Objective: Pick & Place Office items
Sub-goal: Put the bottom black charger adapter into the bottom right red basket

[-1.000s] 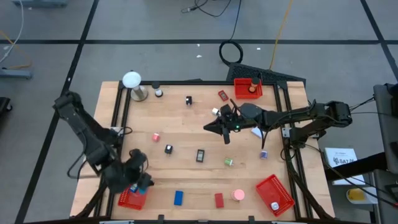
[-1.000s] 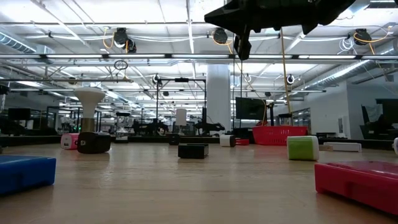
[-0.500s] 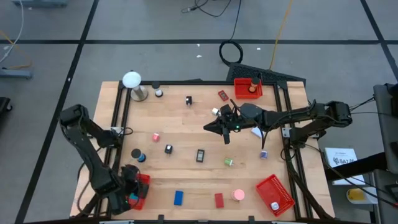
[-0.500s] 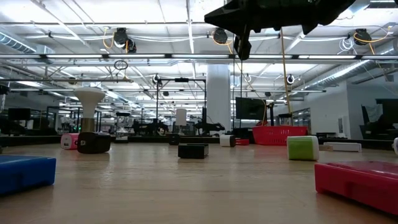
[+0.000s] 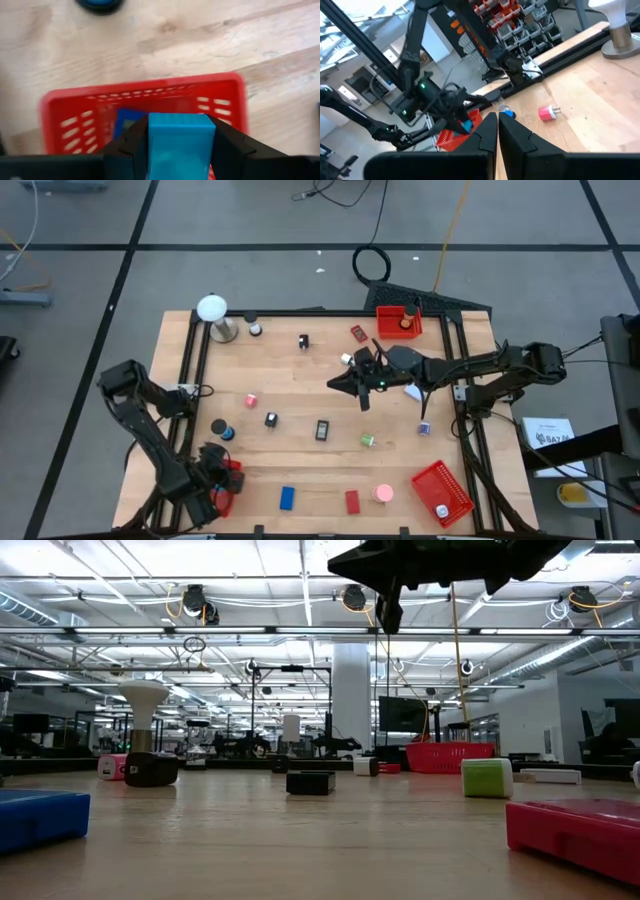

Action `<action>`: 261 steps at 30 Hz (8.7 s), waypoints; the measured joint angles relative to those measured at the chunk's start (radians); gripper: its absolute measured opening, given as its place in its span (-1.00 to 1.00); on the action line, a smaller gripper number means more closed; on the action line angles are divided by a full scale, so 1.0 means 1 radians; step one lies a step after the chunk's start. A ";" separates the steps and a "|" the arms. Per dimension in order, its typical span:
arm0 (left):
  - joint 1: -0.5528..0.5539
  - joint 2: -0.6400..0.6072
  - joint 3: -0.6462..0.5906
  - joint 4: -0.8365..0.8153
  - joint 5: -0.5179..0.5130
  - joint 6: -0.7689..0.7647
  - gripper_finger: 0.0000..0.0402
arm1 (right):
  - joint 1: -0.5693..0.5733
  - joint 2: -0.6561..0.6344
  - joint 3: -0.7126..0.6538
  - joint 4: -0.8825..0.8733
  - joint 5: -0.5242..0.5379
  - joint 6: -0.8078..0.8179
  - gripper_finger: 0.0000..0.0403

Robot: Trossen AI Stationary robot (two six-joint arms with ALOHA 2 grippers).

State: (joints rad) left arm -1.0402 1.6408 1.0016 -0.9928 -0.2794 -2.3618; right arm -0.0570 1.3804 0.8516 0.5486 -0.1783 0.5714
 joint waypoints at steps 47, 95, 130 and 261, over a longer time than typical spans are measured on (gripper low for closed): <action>-0.024 -0.116 -0.008 0.084 -0.139 0.213 -0.96 | 0.000 0.000 0.000 0.031 0.025 -0.020 -0.96; 0.941 -0.317 -0.294 0.976 0.169 1.803 -0.98 | 0.348 -0.208 0.007 -1.059 0.580 0.358 -1.00; 0.844 -0.188 -0.188 0.340 0.139 0.974 0.28 | 0.147 -0.194 0.007 -0.985 0.569 0.016 -0.95; 0.996 -0.321 -0.765 1.953 0.148 1.935 -0.99 | -0.058 0.397 0.625 -1.495 0.095 -0.096 -0.23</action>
State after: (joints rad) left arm -0.0444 1.3199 0.2368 0.9598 -0.1312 -0.4273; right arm -0.1148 1.7772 1.4770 -0.9466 -0.0830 0.4754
